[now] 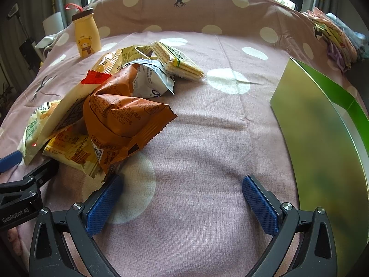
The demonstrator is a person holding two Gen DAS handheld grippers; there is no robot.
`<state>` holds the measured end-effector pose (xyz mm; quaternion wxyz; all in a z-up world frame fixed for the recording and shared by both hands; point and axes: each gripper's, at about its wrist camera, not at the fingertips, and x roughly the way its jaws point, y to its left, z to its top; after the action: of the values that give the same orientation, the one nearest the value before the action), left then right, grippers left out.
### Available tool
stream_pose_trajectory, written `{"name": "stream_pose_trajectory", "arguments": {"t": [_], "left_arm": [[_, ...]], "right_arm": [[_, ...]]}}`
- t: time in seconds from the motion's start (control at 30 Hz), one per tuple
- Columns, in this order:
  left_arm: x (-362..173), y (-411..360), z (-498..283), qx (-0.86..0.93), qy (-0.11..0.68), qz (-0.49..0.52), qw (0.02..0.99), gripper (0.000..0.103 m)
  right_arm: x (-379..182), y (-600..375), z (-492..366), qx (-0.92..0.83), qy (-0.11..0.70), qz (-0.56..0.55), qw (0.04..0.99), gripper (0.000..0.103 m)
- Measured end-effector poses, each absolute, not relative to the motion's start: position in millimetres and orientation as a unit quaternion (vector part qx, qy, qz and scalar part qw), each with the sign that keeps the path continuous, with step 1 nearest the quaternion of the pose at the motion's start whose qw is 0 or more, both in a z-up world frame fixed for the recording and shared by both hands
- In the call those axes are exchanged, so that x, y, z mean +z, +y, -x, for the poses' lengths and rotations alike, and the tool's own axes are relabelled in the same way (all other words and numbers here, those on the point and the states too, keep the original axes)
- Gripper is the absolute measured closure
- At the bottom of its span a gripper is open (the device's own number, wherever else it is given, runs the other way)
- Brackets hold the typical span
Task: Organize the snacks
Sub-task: 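Move both tools toward the snack pile beside the green box, then lower the right tool onto the pale green rice cracker bag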
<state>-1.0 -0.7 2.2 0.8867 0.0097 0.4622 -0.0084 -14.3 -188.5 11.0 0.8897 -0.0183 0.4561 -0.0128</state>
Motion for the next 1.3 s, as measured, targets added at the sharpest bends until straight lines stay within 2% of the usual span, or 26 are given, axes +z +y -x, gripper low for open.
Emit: {"name": "stream_pose_trajectory", "arguments": {"t": [0.23, 0.37, 0.67, 0.83, 0.97, 1.3], "left_arm": [[6, 5, 3, -0.026, 0.482, -0.004, 0.876, 0.002], [16, 11, 8, -0.050, 0.489, 0.021, 0.871, 0.005], [104, 18, -1, -0.108, 0.429, 0.086, 0.893, 0.005], [119, 17, -26, -0.138, 0.434, 0.142, 0.879, 0.005], [106, 11, -31, -0.158, 0.444, 0.168, 0.866, 0.008], [80, 2, -18, -0.137, 0.456, 0.134, 0.869, 0.009]], "right_arm": [[18, -187, 24, 0.008, 0.464, 0.003, 0.886, 0.001], [34, -192, 37, 0.049, 0.464, -0.071, 0.881, 0.001], [132, -183, 23, 0.039, 0.414, -0.104, 0.903, 0.001], [174, -175, -6, 0.091, 0.382, -0.161, 0.905, 0.001], [162, -170, -13, 0.098, 0.381, -0.159, 0.906, 0.001], [125, -196, -3, 0.083, 0.411, -0.184, 0.889, 0.002]]}}
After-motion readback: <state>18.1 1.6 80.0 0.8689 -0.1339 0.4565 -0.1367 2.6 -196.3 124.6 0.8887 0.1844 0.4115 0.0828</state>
